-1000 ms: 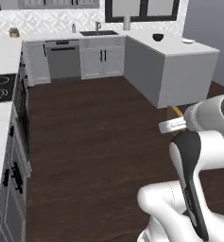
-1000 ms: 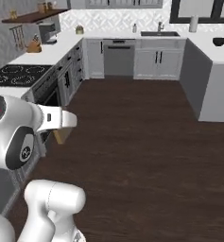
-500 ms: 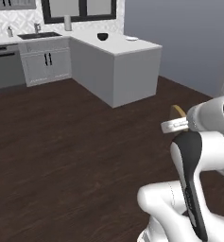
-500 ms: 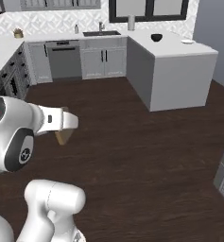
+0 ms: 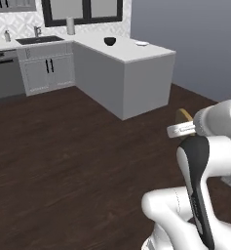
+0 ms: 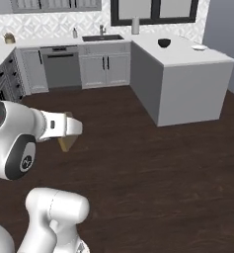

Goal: Start the toaster. Once the lever pops up, take the bread to the plate on the dining counter.

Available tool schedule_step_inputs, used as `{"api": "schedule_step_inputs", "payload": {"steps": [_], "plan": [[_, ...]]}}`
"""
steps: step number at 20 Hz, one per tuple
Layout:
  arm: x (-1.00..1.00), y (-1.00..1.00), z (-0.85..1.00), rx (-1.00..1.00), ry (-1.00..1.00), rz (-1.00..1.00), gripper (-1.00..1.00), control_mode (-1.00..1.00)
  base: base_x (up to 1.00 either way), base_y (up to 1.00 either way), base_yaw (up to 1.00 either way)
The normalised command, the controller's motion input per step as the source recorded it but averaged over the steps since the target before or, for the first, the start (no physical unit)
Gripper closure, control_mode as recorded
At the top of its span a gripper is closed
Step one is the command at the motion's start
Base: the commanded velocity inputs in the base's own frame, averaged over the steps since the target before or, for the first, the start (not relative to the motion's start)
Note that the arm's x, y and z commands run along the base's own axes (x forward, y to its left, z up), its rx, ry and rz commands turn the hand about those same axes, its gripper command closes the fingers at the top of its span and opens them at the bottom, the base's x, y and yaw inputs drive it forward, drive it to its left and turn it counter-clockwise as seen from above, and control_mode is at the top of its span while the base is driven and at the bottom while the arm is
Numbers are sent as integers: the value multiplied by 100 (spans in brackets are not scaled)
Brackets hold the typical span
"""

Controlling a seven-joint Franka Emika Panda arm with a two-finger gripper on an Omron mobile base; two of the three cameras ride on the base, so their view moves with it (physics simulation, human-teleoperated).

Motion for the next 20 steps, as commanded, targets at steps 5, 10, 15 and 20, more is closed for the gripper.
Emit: {"api": "schedule_step_inputs", "payload": {"steps": [5,10,15,20], "plan": [[0,0,0,0,0,0,100,100,100,0,0],[0,0,0,0,0,0,100,100,100,-9,0],[0,0,0,0,0,0,100,100,100,-27,1],[0,0,0,0,0,0,100,100,100,-24,2]]}}
